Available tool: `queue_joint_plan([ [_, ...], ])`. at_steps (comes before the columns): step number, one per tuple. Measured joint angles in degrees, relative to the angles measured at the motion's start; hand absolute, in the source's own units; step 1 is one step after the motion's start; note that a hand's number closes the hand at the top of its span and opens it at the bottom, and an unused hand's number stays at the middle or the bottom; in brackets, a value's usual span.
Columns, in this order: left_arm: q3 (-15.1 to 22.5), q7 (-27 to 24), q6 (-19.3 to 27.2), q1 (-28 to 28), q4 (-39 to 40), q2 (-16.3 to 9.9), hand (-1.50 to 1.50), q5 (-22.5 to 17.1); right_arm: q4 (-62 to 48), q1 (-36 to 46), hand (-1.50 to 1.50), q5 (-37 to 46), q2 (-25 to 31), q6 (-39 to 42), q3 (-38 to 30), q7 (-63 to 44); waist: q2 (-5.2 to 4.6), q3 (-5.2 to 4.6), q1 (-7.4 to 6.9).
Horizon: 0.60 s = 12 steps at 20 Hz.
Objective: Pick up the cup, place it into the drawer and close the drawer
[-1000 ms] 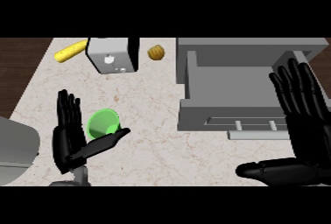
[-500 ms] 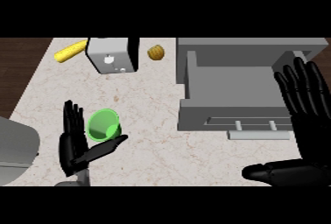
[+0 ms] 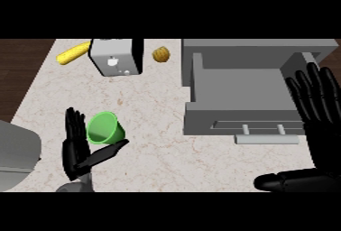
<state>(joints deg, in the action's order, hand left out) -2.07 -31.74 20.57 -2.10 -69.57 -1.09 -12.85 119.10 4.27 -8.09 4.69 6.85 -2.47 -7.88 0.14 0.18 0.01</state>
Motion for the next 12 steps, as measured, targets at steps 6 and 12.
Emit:
queue_joint_plan([
  [6,-3.01,-5.89,-2.44,-2.73,9.61,-0.05,-1.5,-1.8,1.06,0.46,-1.5,0.29,-0.16,-0.19,0.67,-1.49,-0.11,-0.15,0.08],
  [12,-4.85,-8.29,-5.21,-3.12,14.44,-1.01,-1.5,-2.62,0.68,-0.28,-1.5,0.35,-0.34,0.45,0.58,-0.53,-0.14,-0.17,0.06],
])
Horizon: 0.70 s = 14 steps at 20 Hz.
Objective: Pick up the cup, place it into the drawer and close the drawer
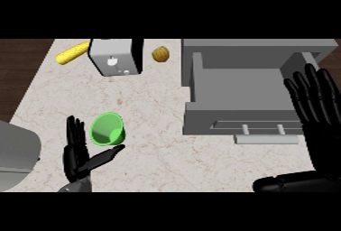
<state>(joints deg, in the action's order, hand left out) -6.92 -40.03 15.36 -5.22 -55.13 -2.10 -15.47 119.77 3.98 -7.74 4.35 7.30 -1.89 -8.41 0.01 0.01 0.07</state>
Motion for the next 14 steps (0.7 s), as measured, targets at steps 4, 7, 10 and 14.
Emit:
queue_joint_plan([
  [4,-1.56,-2.73,-1.86,-2.79,5.57,-0.56,-1.5,-0.49,-0.97,2.35,-1.5,-0.87,0.64,-0.11,-1.18,-1.12,-0.02,-0.02,0.01],
  [7,-1.69,-4.05,-2.26,-3.79,7.46,-0.19,-1.5,-0.44,-1.25,2.03,-1.5,-0.87,0.43,0.08,-1.05,-0.7,-0.01,-0.02,0.02],
  [10,-2.36,-5.32,-3.85,-5.65,10.26,-0.58,-1.5,-0.89,0.0,0.44,-1.5,-0.04,-0.22,0.12,0.2,-0.44,-0.01,-0.02,0.08],
  [14,-3.7,-7.98,-5.55,-8.5,15.06,-0.44,-1.5,-1.83,-0.09,0.93,-1.5,-0.47,-0.05,0.06,-0.33,-0.97,-0.04,-0.02,0.12],
])
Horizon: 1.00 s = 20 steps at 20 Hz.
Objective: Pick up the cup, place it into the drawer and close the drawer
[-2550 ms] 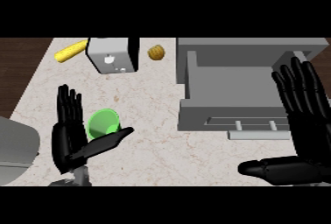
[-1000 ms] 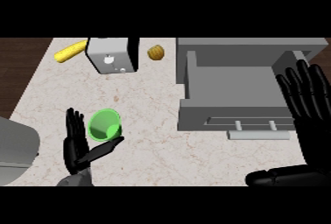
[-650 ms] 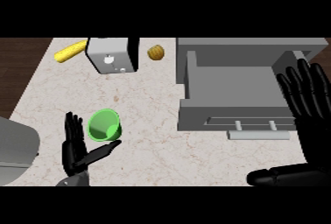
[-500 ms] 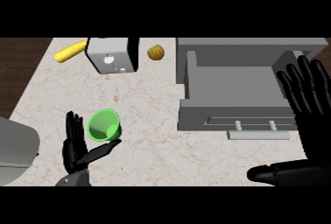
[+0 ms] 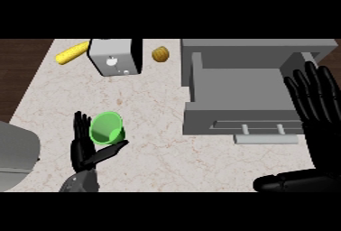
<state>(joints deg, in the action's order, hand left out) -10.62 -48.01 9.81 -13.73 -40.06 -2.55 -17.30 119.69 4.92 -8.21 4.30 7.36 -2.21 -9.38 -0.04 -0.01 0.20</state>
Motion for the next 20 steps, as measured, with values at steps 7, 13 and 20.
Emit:
queue_joint_plan([
  [7,-1.57,-2.41,-3.95,-1.93,4.61,-0.24,-1.5,-2.07,0.57,-0.59,-1.5,-0.73,0.31,0.51,-0.78,-0.18,0.02,-0.01,0.0],
  [13,-2.32,-4.88,-9.41,-5.9,10.47,0.11,-1.5,-3.23,0.98,1.27,-1.5,-1.56,0.6,-0.12,-1.01,-2.73,-0.05,-0.03,0.15],
  [20,-2.29,-7.34,-16.2,-7.04,12.92,-0.66,1.5,-3.92,-0.11,1.54,-1.5,-1.24,0.75,0.12,-1.36,-2.03,-0.05,-0.03,0.1],
])
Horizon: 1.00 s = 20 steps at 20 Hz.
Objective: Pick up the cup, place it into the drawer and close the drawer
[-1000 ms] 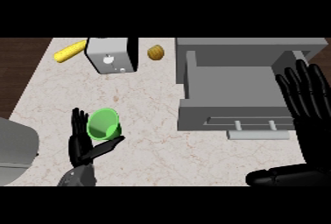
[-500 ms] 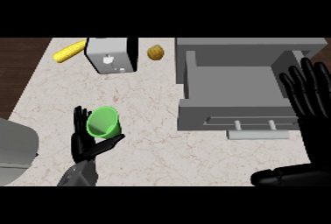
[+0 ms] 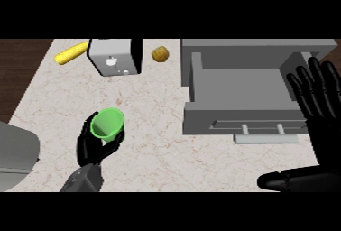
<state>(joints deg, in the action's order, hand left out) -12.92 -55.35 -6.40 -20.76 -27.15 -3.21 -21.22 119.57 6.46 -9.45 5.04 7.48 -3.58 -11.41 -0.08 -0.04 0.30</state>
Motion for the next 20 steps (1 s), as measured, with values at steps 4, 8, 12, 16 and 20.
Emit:
queue_joint_plan([
  [4,0.05,-2.74,0.24,-0.98,1.09,-0.04,1.5,0.91,-0.52,1.14,-1.5,-0.99,0.85,0.28,-1.25,-0.44,-0.01,0.01,0.03],
  [8,-0.49,-4.81,2.41,-1.65,1.52,0.05,1.5,1.65,-0.23,0.52,-1.5,0.34,0.01,-0.18,0.03,0.07,-0.01,0.0,0.04],
  [12,0.19,-5.0,2.0,-1.17,0.63,-1.46,1.5,2.69,-0.4,1.45,-1.5,0.23,0.24,-0.43,-0.35,-0.22,0.01,0.01,-0.04],
  [16,1.7,-3.97,-1.37,-0.06,-0.93,-4.17,1.5,3.74,0.59,-0.74,-1.5,1.01,-0.45,-0.28,0.79,0.48,0.07,0.01,-0.05],
  [20,3.39,-2.44,-3.56,1.21,-6.22,-4.73,1.5,3.75,0.63,-0.3,-1.5,0.85,-0.39,-0.62,0.45,-0.12,0.19,0.05,-0.41],
])
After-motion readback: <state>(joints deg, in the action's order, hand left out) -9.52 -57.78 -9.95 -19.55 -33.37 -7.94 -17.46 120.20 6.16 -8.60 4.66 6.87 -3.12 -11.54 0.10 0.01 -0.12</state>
